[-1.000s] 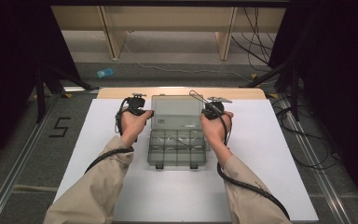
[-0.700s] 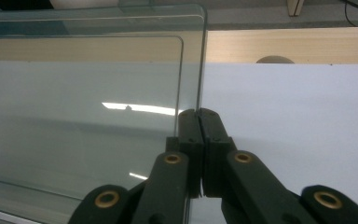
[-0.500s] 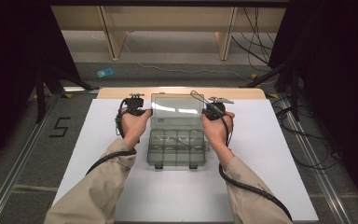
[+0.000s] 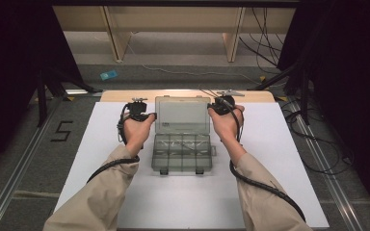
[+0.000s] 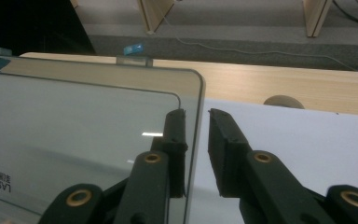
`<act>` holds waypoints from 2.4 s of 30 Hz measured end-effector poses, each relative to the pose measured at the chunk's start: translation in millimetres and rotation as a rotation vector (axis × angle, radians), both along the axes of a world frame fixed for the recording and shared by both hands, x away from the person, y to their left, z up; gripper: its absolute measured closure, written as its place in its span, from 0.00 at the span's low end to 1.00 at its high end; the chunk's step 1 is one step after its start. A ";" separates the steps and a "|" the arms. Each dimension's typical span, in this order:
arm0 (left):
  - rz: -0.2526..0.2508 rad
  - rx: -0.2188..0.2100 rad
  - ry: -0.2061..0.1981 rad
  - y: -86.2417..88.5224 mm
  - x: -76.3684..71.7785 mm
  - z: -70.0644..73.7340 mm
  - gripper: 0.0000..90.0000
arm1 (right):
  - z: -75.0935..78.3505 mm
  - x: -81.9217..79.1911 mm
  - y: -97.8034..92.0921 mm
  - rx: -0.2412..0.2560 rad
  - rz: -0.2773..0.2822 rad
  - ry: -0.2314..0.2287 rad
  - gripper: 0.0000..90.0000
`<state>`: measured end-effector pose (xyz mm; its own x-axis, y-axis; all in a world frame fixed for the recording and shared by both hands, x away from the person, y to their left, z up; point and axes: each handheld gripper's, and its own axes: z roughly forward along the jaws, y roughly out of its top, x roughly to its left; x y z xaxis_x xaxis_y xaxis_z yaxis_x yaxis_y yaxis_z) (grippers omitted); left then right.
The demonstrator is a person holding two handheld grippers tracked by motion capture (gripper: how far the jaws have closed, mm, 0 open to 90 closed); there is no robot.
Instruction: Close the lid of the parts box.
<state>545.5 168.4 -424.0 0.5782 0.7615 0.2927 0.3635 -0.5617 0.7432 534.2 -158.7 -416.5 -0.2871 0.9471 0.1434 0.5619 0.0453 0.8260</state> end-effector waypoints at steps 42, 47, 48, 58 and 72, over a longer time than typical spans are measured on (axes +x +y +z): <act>-0.020 -0.033 -0.039 -1.2 8.3 26.3 0.87 | 11.2 -10.8 -0.9 0.029 -0.026 -0.022 0.98; -0.006 -0.059 -0.045 -4.0 12.7 31.1 0.87 | 12.2 -14.1 -1.8 0.031 -0.015 -0.032 0.98; -0.009 -0.044 -0.037 -3.0 13.4 32.3 0.88 | 12.7 -14.8 -2.3 0.032 -0.011 -0.032 0.98; -0.014 -0.034 -0.037 -7.2 7.8 35.1 0.97 | 13.5 -20.2 -5.6 0.024 0.005 -0.044 0.97; -0.010 -0.092 -0.072 -8.2 -7.1 37.3 0.97 | 15.2 -32.0 -10.8 0.042 0.045 -0.069 0.97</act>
<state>538.4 160.2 -386.7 0.5657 0.7815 0.2632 0.3022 -0.4934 0.8156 502.2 -169.5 -401.3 -0.3393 0.9267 0.1613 0.5021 0.0335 0.8641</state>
